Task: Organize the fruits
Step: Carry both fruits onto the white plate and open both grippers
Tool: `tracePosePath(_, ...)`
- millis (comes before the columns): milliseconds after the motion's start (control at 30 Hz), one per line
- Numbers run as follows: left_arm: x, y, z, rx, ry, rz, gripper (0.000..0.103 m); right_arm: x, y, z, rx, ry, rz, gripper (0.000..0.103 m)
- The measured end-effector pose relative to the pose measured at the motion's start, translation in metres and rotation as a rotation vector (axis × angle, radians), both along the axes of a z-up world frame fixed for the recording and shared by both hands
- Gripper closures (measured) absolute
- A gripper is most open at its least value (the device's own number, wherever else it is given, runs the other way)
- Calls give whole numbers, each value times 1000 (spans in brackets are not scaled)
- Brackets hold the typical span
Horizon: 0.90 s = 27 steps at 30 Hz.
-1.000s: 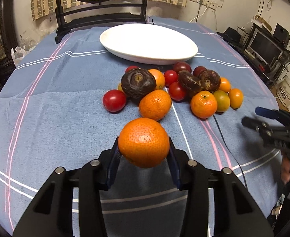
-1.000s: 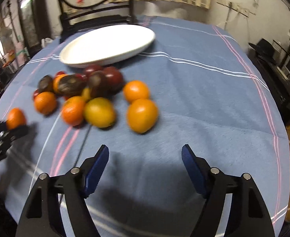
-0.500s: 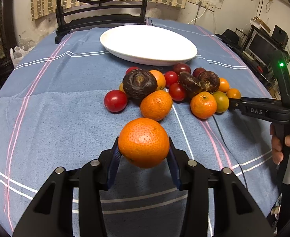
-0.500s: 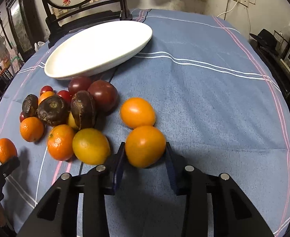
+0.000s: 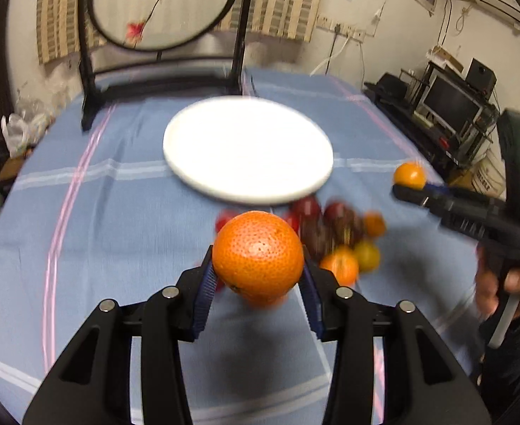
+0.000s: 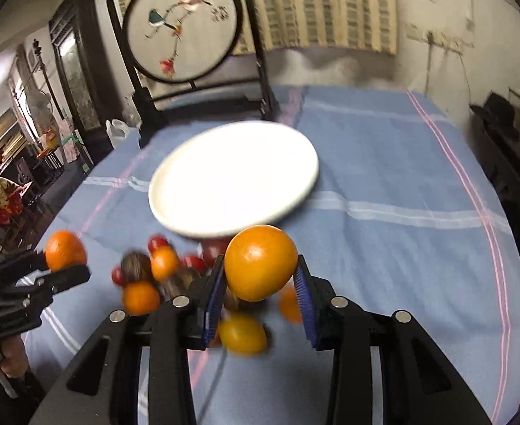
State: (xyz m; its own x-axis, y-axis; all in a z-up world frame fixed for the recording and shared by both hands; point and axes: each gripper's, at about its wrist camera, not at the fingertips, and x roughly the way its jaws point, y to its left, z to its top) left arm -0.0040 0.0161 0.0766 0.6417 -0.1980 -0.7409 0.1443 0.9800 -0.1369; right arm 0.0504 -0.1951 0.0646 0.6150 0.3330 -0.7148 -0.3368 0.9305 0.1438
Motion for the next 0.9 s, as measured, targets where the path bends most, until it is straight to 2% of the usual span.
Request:
tracePosePath(133, 69, -3, 8, 30, 7, 54, 60, 42, 23, -5, -22, 2, -12, 65)
tracePosePath(233, 121, -2, -9, 38, 87, 83, 60, 70, 42, -19, -68, 28, -10, 65)
tracePosePath(333, 155, -6, -28, 29, 133, 75, 60, 89, 55, -35, -107, 71, 11, 64)
tracePosePath(533, 195, -10, -63, 25, 237, 78, 57, 110, 70, -58, -173, 122, 20, 64)
tracePosePath(567, 197, -10, -67, 17, 252, 79, 51, 113, 72, -60, -173, 132, 29, 60)
tracePosePath(600, 197, -10, -65, 17, 248, 84, 36, 110, 72, -59, -172, 130, 38, 53)
tracePosePath(633, 195, -10, -62, 23, 231, 93, 24, 108, 72, -56, -175, 114, 37, 41)
tracePosePath(667, 188, -8, -53, 21, 186, 104, 20, 103, 70, -51, -179, 83, 28, 39)
tracePosePath(767, 169, -5, -33, -2, 126, 91, 13, 88, 62, -40, -166, 48, 39, 40)
tracePosePath(900, 126, 3, -16, -22, 77, 109, 10, 63, 41, -31, -140, 36, 24, 39)
